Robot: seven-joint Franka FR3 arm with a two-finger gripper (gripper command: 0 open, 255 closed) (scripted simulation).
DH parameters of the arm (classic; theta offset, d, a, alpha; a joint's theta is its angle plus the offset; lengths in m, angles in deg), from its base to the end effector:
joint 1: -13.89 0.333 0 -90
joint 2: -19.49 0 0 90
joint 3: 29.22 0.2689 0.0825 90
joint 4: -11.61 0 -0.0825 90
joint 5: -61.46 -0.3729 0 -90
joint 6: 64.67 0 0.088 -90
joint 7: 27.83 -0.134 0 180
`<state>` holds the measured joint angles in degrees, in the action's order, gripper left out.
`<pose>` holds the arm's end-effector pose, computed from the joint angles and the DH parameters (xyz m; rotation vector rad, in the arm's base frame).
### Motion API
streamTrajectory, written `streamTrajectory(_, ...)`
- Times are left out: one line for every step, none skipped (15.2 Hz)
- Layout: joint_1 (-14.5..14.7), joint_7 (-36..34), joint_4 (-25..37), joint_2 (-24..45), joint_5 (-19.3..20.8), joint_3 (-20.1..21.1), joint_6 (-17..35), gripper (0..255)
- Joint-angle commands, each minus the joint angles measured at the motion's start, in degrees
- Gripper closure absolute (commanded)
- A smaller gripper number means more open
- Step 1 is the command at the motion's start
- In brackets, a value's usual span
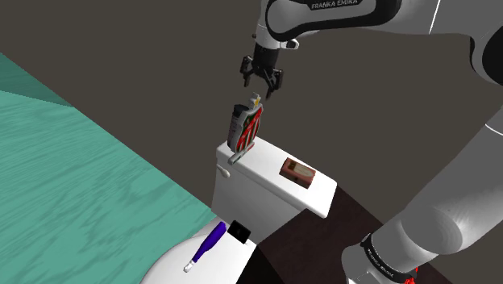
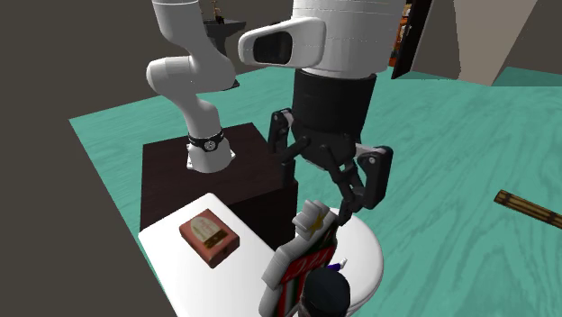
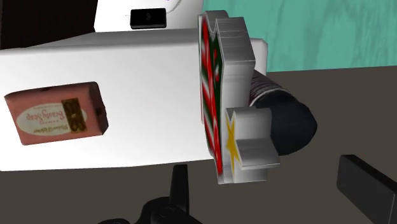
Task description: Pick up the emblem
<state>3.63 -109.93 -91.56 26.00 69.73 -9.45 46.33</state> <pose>0.5771 0.0786 0.4152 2.5349 -1.7714 0.1407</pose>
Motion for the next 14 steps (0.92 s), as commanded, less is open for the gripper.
streamTrajectory(0.04,-0.38,-1.42,0.44,0.27,-0.02,1.84,0)
streamTrajectory(0.04,-0.38,-1.42,0.44,0.27,-0.02,1.84,0)
streamTrajectory(0.04,-0.38,-1.43,0.44,0.27,-0.02,1.84,0)
streamTrajectory(0.03,-0.36,-1.44,0.40,0.25,-0.02,1.81,255)
streamTrajectory(0.04,-0.39,-1.49,0.40,0.26,-0.01,1.87,255)
streamTrajectory(0.05,-0.40,-1.50,0.39,0.25,-0.01,1.86,255)
streamTrajectory(0.04,-0.39,-1.49,0.39,0.25,-0.01,1.86,255)
streamTrajectory(0.04,-0.39,-1.49,0.40,0.26,-0.01,1.86,255)
streamTrajectory(0.04,-0.39,-1.50,0.38,0.25,-0.01,1.85,255)
streamTrajectory(0.04,-0.39,-1.50,0.37,0.25,-0.01,1.85,255)
streamTrajectory(0.04,-0.39,-1.50,0.37,0.25,-0.01,1.85,255)
streamTrajectory(0.04,-0.39,-1.50,0.37,0.24,-0.01,1.85,255)
streamTrajectory(0.04,-0.38,-1.42,0.44,0.27,-0.02,1.84,255)
streamTrajectory(0.04,-0.26,-0.84,0.28,0.17,0.00,1.11,255)
